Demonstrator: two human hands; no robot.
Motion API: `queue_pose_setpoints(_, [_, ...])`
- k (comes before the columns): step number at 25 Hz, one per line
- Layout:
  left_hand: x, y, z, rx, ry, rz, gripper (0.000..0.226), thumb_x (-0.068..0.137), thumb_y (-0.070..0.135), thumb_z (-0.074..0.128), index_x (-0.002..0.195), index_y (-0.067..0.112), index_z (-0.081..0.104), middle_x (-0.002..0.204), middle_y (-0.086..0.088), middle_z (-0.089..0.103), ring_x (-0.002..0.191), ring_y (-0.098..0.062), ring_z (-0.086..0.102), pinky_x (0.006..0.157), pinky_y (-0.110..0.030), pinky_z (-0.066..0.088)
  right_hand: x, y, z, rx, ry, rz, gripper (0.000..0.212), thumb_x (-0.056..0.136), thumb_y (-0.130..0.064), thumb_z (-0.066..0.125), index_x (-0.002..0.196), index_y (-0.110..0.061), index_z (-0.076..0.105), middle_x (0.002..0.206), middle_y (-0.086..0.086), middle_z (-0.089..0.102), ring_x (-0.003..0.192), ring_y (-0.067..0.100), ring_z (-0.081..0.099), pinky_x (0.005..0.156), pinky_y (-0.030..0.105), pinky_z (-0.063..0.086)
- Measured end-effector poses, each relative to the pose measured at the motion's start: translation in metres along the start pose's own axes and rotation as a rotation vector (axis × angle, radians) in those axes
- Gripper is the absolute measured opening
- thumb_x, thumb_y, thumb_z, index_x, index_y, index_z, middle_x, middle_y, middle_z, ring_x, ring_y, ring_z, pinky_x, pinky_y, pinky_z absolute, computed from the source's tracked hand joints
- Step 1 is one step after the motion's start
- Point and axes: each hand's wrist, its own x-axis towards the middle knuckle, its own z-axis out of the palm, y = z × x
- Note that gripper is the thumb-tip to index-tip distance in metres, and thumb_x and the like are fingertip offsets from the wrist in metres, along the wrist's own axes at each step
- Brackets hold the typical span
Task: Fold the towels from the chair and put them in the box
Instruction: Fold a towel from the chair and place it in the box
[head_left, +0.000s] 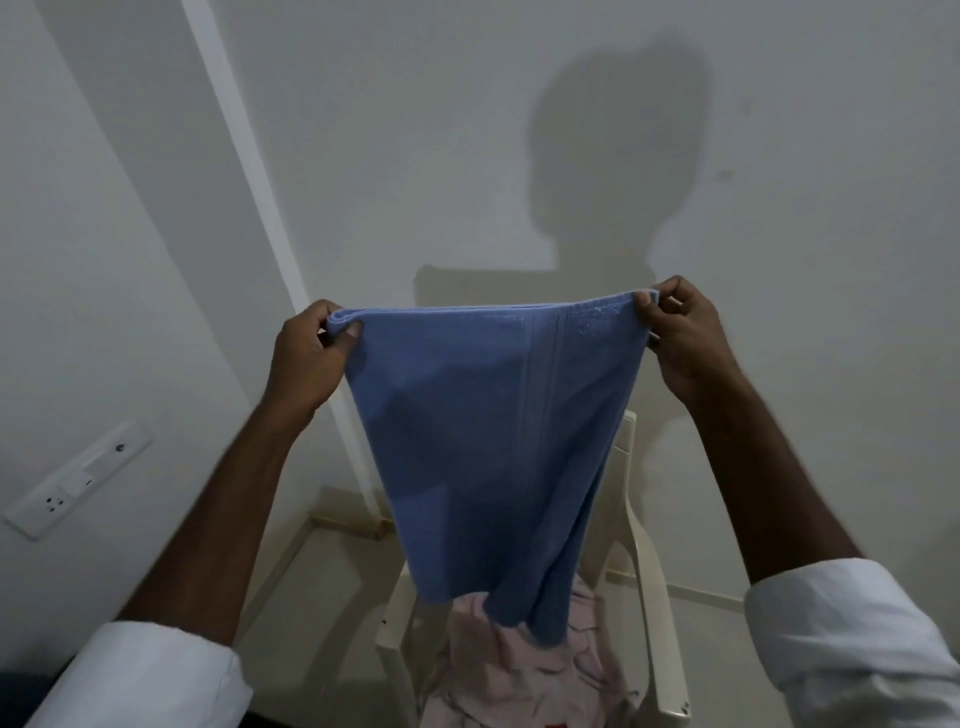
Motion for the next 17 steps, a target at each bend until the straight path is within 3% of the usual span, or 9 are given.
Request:
queue_pose_setpoints(3, [0.0, 0.016, -0.01, -0.24, 0.006, 0.046, 0.021, 0.097, 0.021, 0.058, 0.078, 0.024, 0.053, 0.075, 0.001, 0.054, 0.073, -0.017, 0.046, 0.066, -0.033, 0.039, -0.005, -0.021, -0.004, 0.063, -0.101, -0.051, 0.043, 0.07, -0.049, 0.085, 0.077, -0.022, 0.051, 0.074, -0.007, 0.057, 0.071, 0.008, 0.051, 0.064, 0.025, 0.04])
queue_pose_setpoints(6, [0.007, 0.032, -0.024, -0.318, 0.049, 0.074, 0.024, 0.096, 0.023, 0.058, 0.074, 0.026, 0.051, 0.073, 0.007, 0.048, 0.074, -0.013, 0.042, 0.067, -0.035, 0.036, -0.011, -0.052, -0.009, 0.154, -0.24, -0.142, 0.016, 0.091, -0.019, 0.07, 0.085, -0.02, 0.055, 0.08, -0.006, 0.06, 0.073, 0.008, 0.052, 0.065, 0.021, 0.042])
queue_pose_setpoints(9, [0.014, 0.04, -0.025, -0.462, -0.023, 0.044, 0.023, 0.096, 0.025, 0.058, 0.073, 0.026, 0.052, 0.073, 0.008, 0.05, 0.07, -0.009, 0.044, 0.06, -0.028, 0.037, -0.004, -0.063, -0.011, 0.22, -0.264, -0.147, 0.014, 0.095, -0.008, 0.06, 0.094, -0.022, 0.057, 0.085, -0.005, 0.061, 0.075, 0.008, 0.054, 0.066, 0.021, 0.043])
queue_pose_setpoints(12, [0.016, 0.038, -0.018, -0.113, -0.059, 0.084, 0.027, 0.094, 0.028, 0.056, 0.073, 0.019, 0.043, 0.07, 0.0, 0.042, 0.066, -0.015, 0.039, 0.062, -0.033, 0.037, 0.005, -0.044, -0.007, -0.052, -0.09, -0.091, 0.021, 0.095, -0.004, 0.064, 0.09, -0.022, 0.056, 0.074, -0.008, 0.063, 0.067, 0.005, 0.055, 0.059, 0.022, 0.041])
queue_pose_setpoints(13, [0.015, 0.036, -0.017, -0.089, -0.083, 0.098, 0.028, 0.094, 0.027, 0.056, 0.072, 0.019, 0.04, 0.069, -0.001, 0.04, 0.066, -0.016, 0.037, 0.061, -0.033, 0.036, 0.002, -0.039, -0.008, -0.087, -0.108, -0.075, 0.022, 0.095, -0.002, 0.063, 0.088, -0.022, 0.057, 0.073, -0.007, 0.061, 0.065, 0.006, 0.054, 0.058, 0.022, 0.039])
queue_pose_setpoints(17, [-0.004, 0.028, -0.031, -0.665, -0.335, 0.05, 0.023, 0.097, 0.02, 0.048, 0.075, 0.023, 0.043, 0.074, -0.002, 0.041, 0.067, -0.014, 0.041, 0.055, -0.025, 0.035, -0.019, -0.051, -0.021, 0.284, -0.422, -0.155, 0.017, 0.093, -0.005, 0.058, 0.089, -0.021, 0.056, 0.084, -0.004, 0.053, 0.072, 0.009, 0.048, 0.065, 0.022, 0.038])
